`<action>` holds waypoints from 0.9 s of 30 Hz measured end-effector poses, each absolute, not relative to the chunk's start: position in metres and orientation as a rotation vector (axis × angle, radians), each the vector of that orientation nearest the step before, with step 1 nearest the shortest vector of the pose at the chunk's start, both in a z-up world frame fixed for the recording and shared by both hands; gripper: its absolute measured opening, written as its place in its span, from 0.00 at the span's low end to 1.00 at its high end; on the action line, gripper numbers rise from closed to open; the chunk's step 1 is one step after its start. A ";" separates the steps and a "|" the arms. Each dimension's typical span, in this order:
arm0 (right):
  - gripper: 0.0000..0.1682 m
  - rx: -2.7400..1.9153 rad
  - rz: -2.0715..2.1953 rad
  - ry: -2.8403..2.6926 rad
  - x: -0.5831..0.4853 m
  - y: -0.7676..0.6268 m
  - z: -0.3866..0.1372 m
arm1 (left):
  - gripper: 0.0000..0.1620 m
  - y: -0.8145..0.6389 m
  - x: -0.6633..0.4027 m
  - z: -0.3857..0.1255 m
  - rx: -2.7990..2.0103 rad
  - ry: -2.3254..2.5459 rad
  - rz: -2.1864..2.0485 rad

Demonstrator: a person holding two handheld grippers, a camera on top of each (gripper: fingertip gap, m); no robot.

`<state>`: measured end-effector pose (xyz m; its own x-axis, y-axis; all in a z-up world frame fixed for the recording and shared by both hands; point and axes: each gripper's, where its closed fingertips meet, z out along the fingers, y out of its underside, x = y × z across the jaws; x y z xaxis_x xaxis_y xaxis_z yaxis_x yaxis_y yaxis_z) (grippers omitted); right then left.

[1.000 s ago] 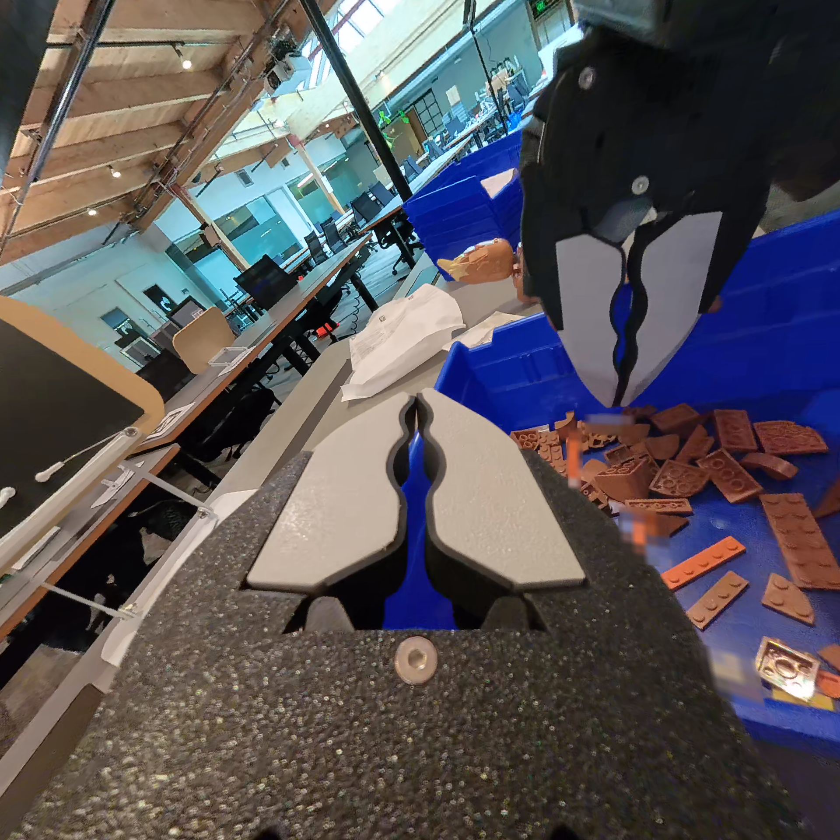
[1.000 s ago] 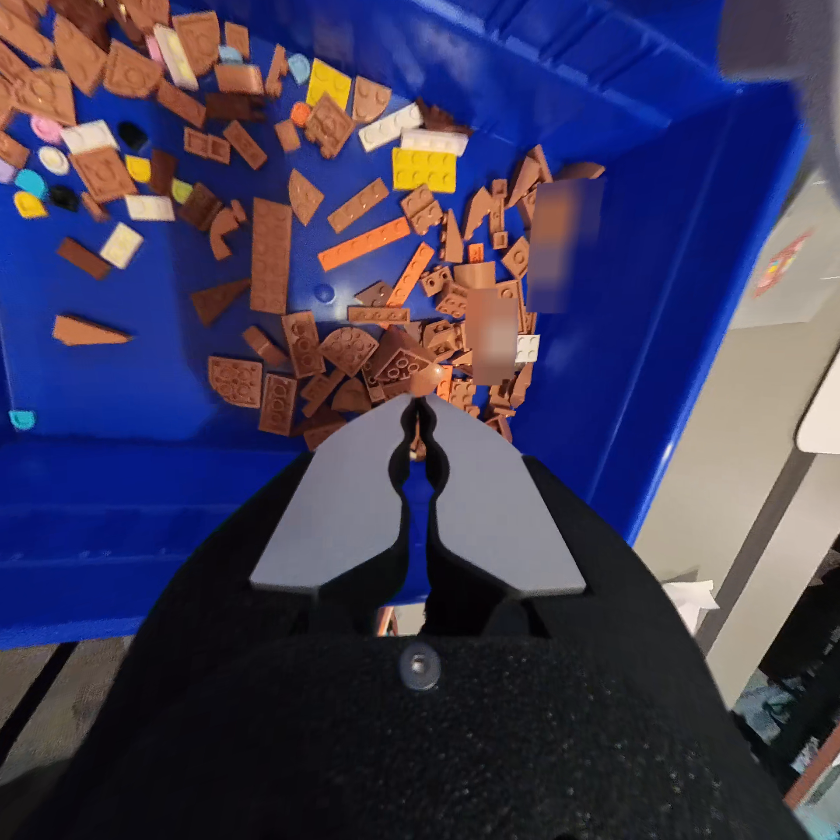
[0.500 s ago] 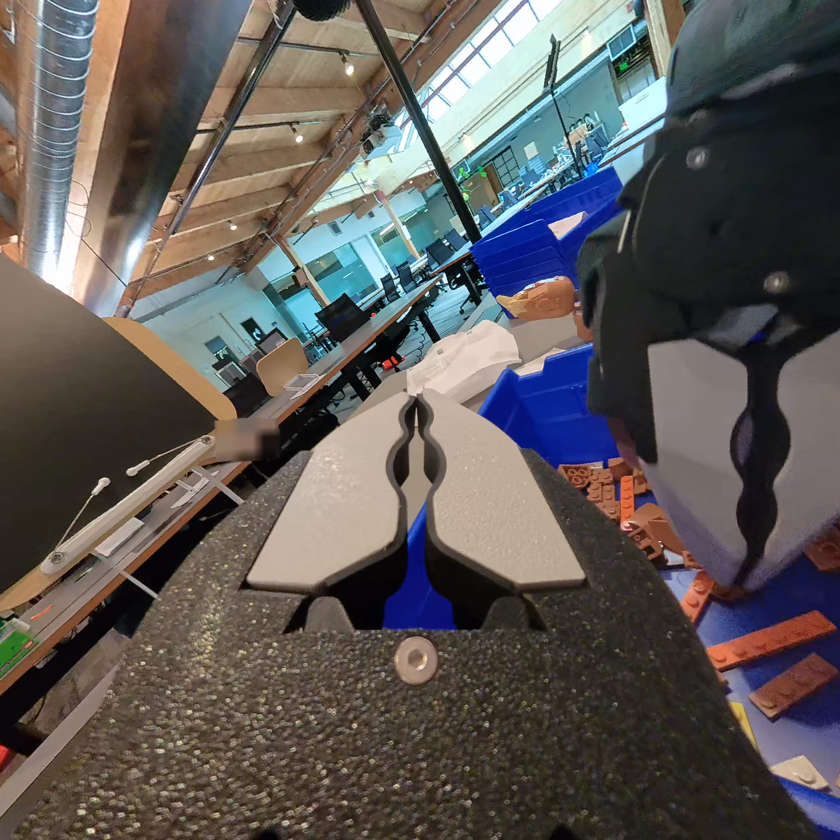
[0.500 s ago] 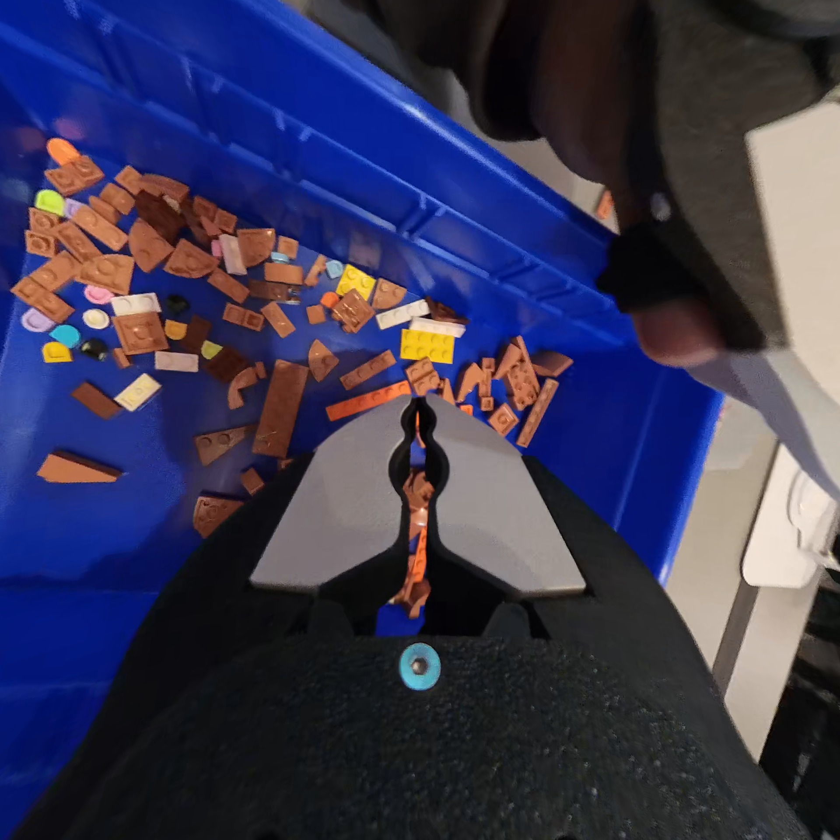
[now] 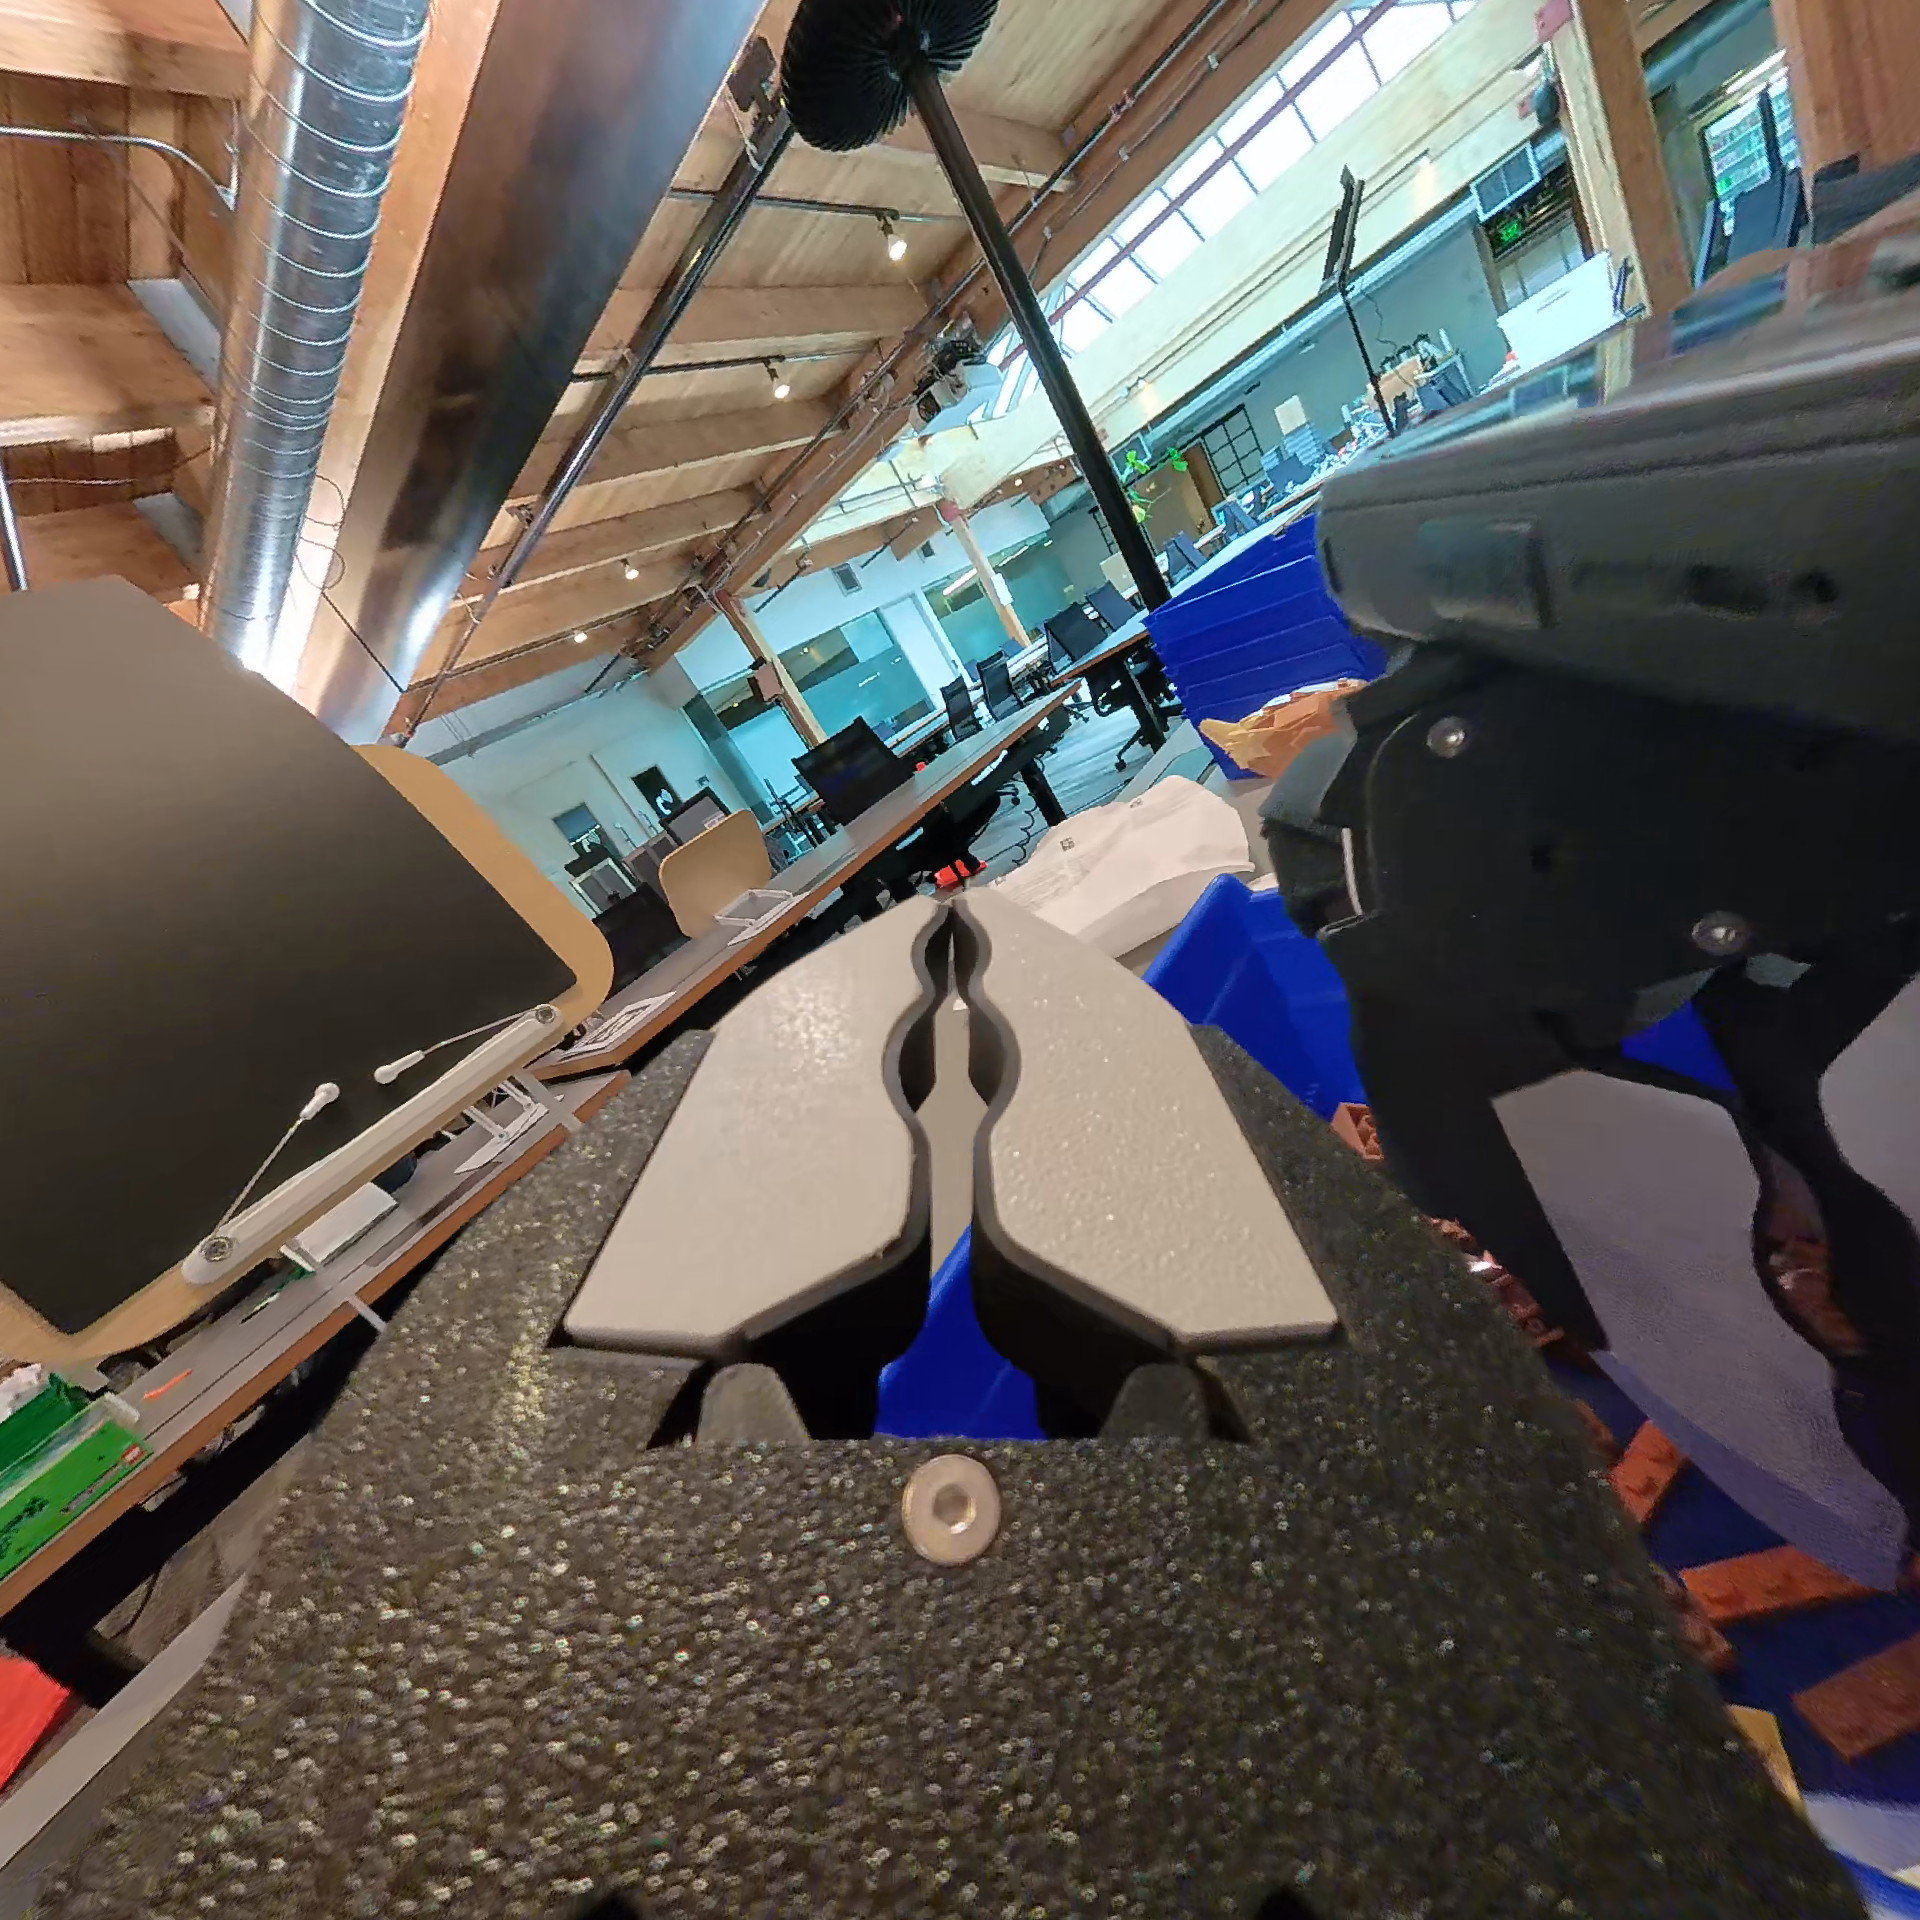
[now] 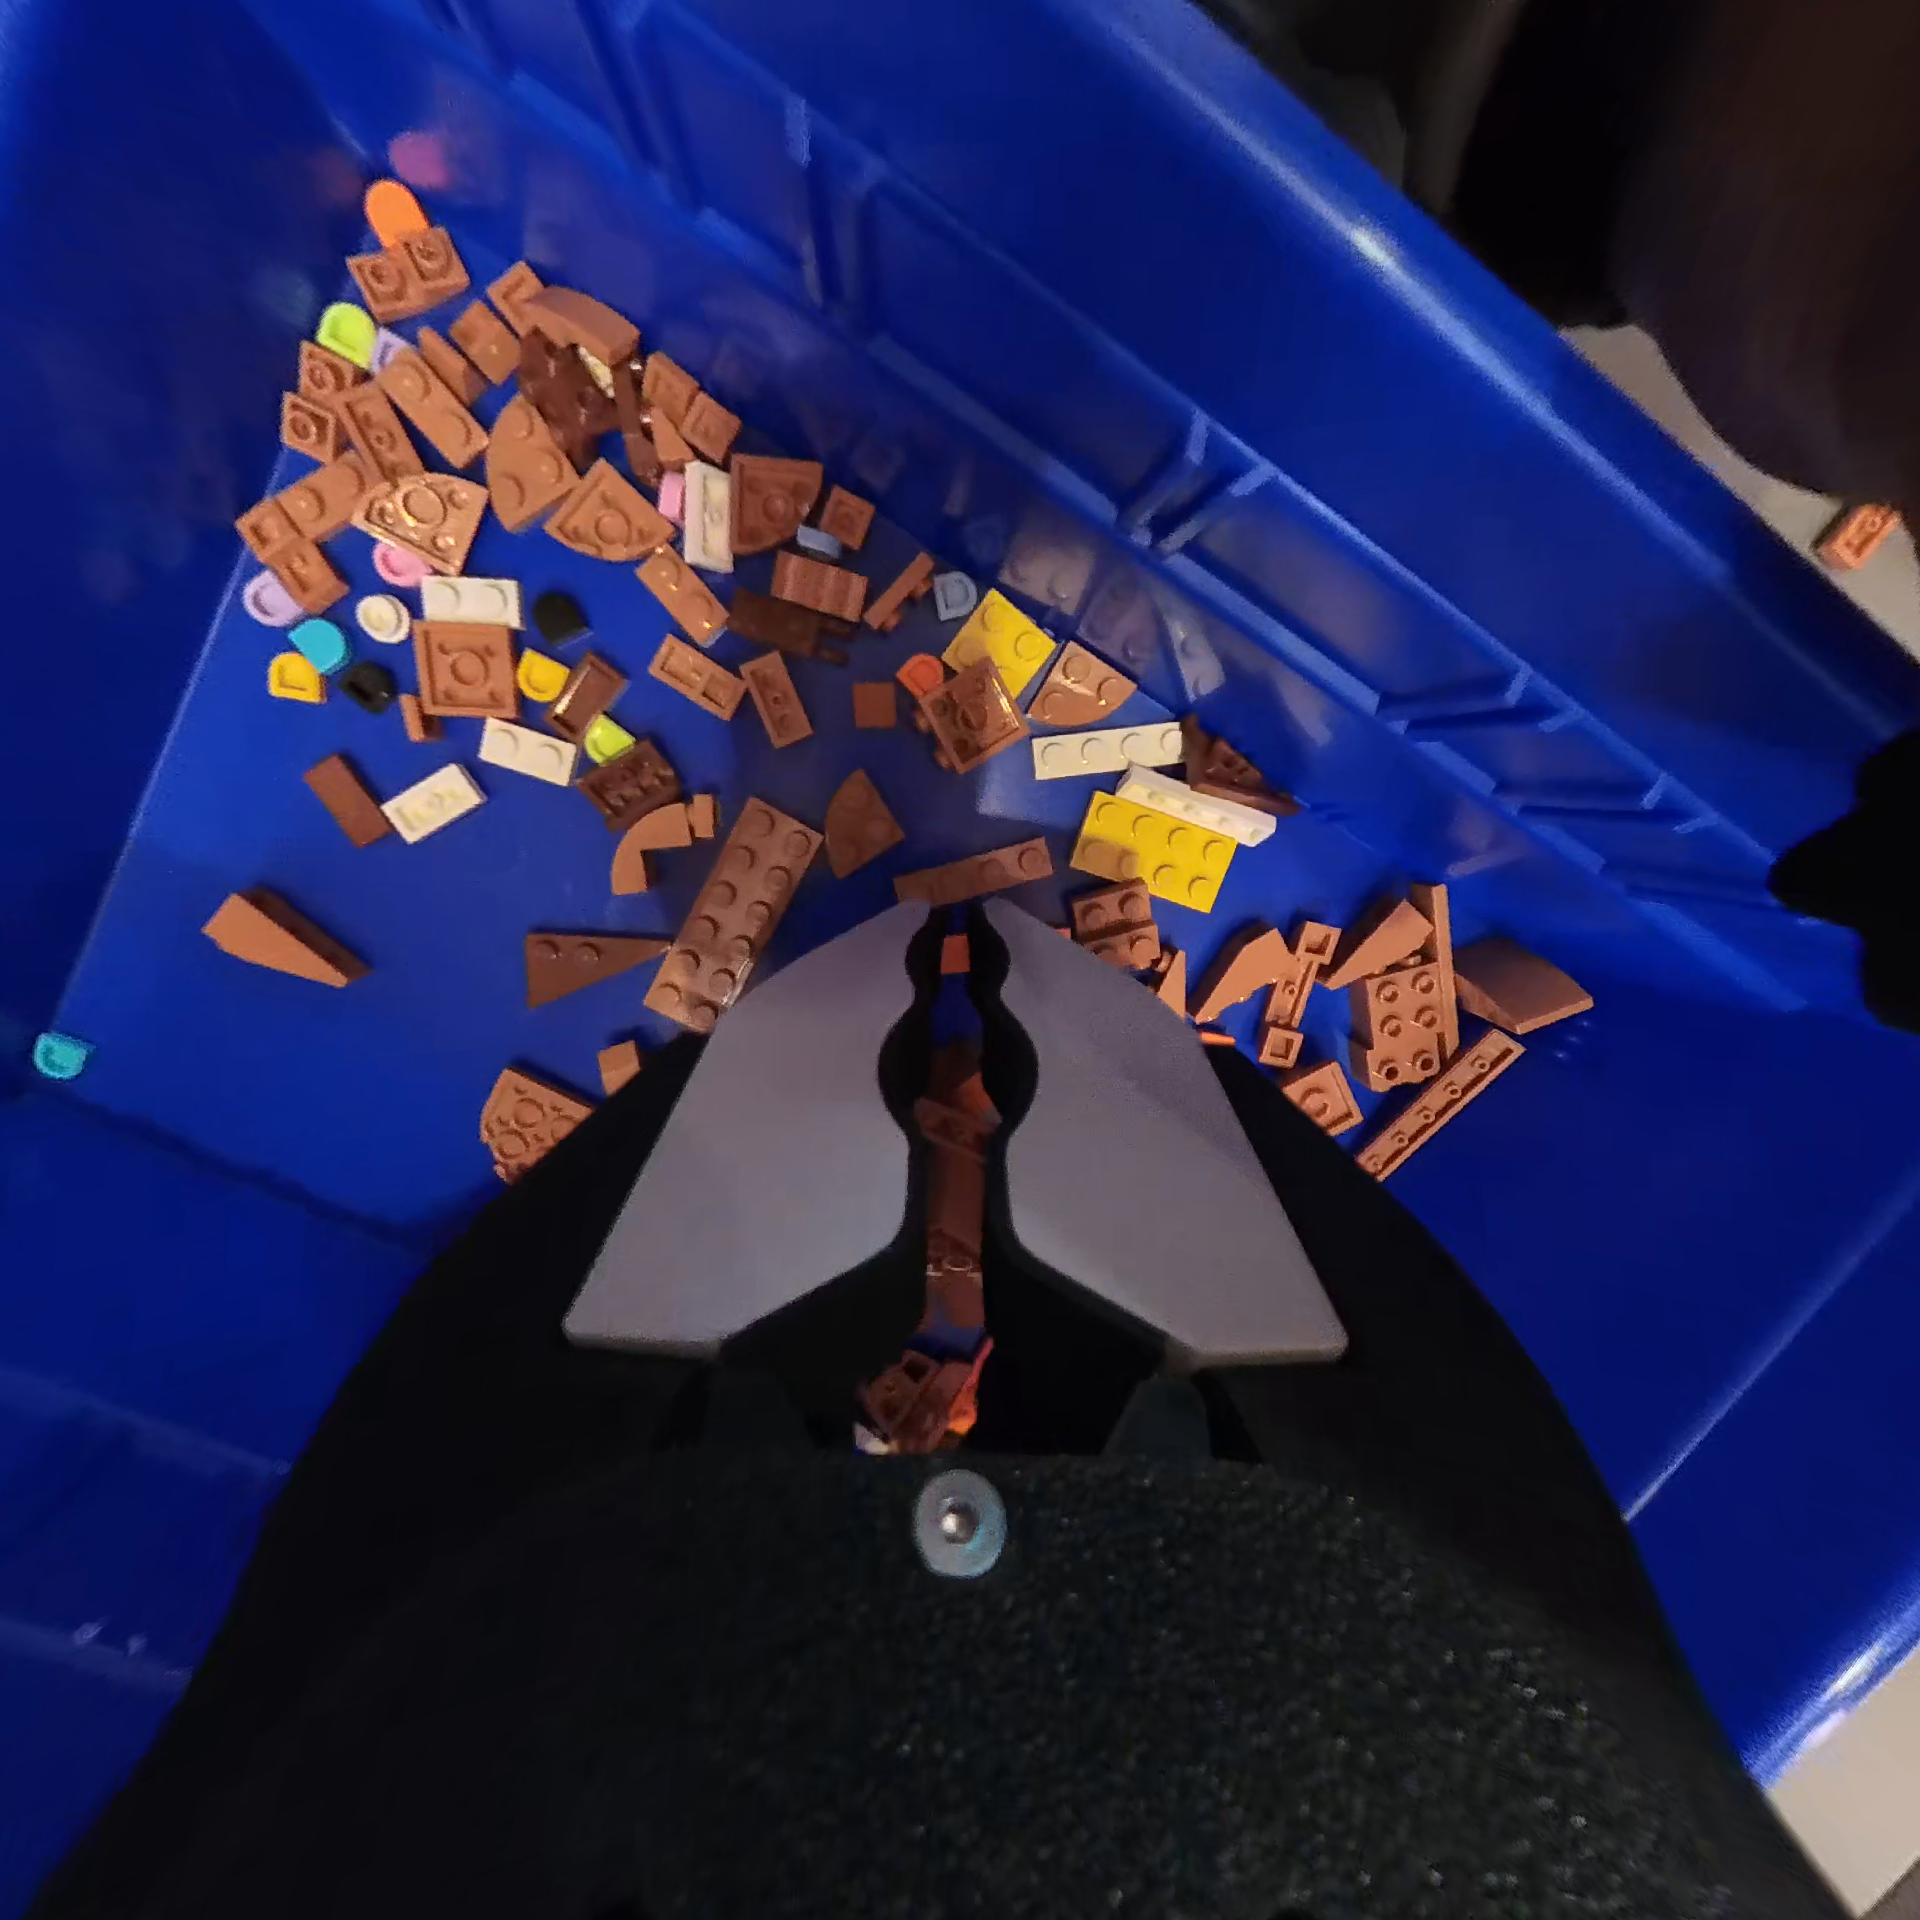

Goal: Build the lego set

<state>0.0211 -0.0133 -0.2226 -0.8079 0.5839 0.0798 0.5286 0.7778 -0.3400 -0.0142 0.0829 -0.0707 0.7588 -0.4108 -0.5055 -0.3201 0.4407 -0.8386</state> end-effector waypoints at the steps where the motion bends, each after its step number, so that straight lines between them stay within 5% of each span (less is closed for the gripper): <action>1: 0.03 -0.865 0.479 -2.796 0.021 -0.016 -0.222 | 0.00 0.083 -0.014 -0.070 -1.140 0.750 -0.056; 27: 0.09 -0.939 0.307 -2.828 0.063 0.024 -0.188 | 0.00 0.084 -0.013 -0.075 -1.148 0.792 -0.014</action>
